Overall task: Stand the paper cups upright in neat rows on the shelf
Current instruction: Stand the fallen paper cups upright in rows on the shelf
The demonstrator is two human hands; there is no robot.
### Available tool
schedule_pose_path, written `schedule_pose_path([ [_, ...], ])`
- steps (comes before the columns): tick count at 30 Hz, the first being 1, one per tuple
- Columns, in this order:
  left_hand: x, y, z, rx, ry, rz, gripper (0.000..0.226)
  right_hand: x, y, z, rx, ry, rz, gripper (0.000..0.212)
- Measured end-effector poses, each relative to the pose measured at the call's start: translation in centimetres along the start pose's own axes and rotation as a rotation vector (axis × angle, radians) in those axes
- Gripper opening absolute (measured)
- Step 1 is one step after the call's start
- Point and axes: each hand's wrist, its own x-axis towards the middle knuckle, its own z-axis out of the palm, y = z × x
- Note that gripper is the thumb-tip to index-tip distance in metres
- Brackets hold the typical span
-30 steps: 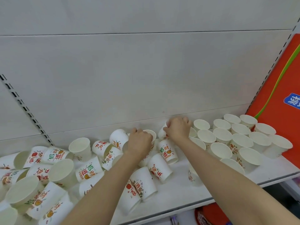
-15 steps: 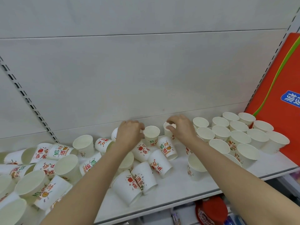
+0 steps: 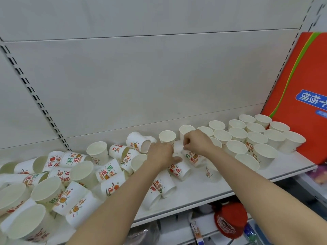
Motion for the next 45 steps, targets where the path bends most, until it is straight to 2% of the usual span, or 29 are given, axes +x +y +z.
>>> schedule_pose_path([
  [4, 0.0, 0.2, 0.0, -0.177, -0.062, -0.029, 0.040, -1.8, 0.3, -0.4, 0.050, 0.158, 0.034, 0.012],
  [8, -0.3, 0.5, -0.5, -0.360, 0.016, -0.004, 0.022, -4.0, 0.4, -0.3, -0.034, 0.292, 0.044, 0.004],
  [13, -0.9, 1.4, -0.1, -0.123, 0.229, 0.125, 0.016, -5.6, 0.9, -0.2, -0.151, 0.314, -0.013, 0.004],
  [16, -1.2, 2.0, 0.4, -0.030, 0.212, 0.139, 0.019, -6.0, 1.4, -0.3, -0.163, 0.332, -0.023, 0.007],
  [20, -1.6, 2.7, 0.6, -0.020, 0.151, 0.140, 0.027, -6.3, 2.4, -0.4, -0.150, 0.329, -0.050, 0.006],
  [23, -2.6, 1.4, -0.7, -0.163, 0.244, 0.097, 0.037, -7.4, 2.4, -0.4, -0.088, 0.374, -0.125, 0.009],
  [26, -3.1, -3.2, -2.5, -0.240, 0.456, -0.144, 0.035, -9.0, 1.0, -0.3, 0.006, 0.462, -0.230, 0.007],
  [28, -3.0, -6.5, -3.2, -0.194, 0.442, -0.391, 0.043, -9.8, -0.3, 0.5, 0.066, 0.442, -0.276, 0.010],
  [30, -2.5, -8.3, -3.0, -0.145, 0.261, -0.571, 0.054, -10.6, -1.6, 1.5, 0.105, 0.350, -0.267, 0.017],
  [33, -1.6, -8.9, -2.3, -0.340, 0.080, -0.695, 0.058, -12.0, -3.3, 3.2, 0.108, 0.224, -0.169, 0.035],
  [35, -1.1, -9.2, -2.6, -0.500, 0.068, -0.704, 0.051, -12.4, -4.2, 4.4, 0.108, 0.199, -0.088, 0.050],
  [38, -0.3, -9.5, -3.1, -0.727, 0.159, -0.672, 0.030, -12.1, -5.1, 6.3, 0.118, 0.168, 0.018, 0.064],
  [40, -0.2, -9.5, -3.7, -0.800, 0.220, -0.635, 0.014, -11.7, -5.6, 7.1, 0.140, 0.153, 0.098, 0.067],
  [45, -2.0, -9.6, -5.8, -0.897, 0.350, -0.400, 0.008, -11.0, -6.5, 8.4, 0.301, 0.139, 0.234, 0.068],
])
